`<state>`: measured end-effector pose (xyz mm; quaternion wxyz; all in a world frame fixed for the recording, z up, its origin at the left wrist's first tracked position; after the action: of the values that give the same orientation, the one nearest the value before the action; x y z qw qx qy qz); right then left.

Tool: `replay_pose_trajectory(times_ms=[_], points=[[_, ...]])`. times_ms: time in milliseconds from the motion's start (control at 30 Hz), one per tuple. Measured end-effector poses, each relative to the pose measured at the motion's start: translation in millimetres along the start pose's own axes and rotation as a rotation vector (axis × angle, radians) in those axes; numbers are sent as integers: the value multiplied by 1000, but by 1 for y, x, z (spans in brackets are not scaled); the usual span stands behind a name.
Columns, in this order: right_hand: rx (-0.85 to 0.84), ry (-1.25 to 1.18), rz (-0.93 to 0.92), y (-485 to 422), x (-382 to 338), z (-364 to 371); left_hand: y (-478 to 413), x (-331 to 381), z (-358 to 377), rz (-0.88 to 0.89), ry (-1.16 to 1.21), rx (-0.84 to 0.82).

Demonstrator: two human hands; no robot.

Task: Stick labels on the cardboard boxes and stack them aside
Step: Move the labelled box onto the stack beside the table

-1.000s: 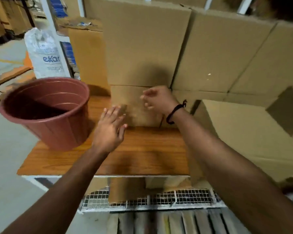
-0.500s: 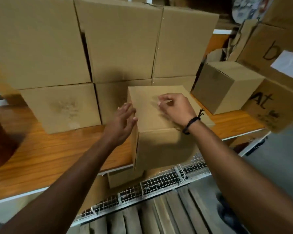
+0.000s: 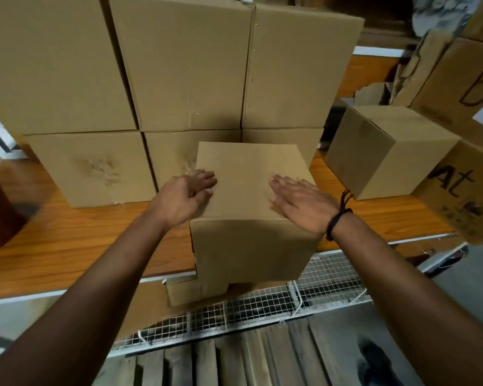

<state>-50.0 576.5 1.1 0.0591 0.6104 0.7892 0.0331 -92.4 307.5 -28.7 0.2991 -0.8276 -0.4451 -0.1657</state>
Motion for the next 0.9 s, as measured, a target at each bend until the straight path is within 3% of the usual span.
replay_pose_trajectory(times_ms=[100, 267, 467, 633, 800, 900], points=[[-5, -59, 49, -5, -15, -3, -1, 2, 4, 10, -53, 21], [-63, -33, -128, 6, -45, 0, 4, 0, 6, 22, -22, 42], [-59, -58, 131, -8, -5, -12, 0, 4, 3, 29, -33, -5], [-79, -48, -105, -5, -77, 1, -1, 5, 4, 20, -62, -3], [-39, -107, 87, -4, -17, -10, 1, 5, 2, 3, -16, -7], [-33, -115, 100, -9, -4, -3, 2, 6, 2, -2, -1, -13]])
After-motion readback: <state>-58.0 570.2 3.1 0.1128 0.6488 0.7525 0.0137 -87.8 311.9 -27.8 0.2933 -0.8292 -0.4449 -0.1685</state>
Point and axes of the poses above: each hand's wrist, its own y-axis away from the middle knuckle, its own z-axis out of the palm, x = y × z, the point moved 1 cm from there along -y, towards the middle knuckle, and after that the axes turned 4 degrees about z, right-handed, at the moved point
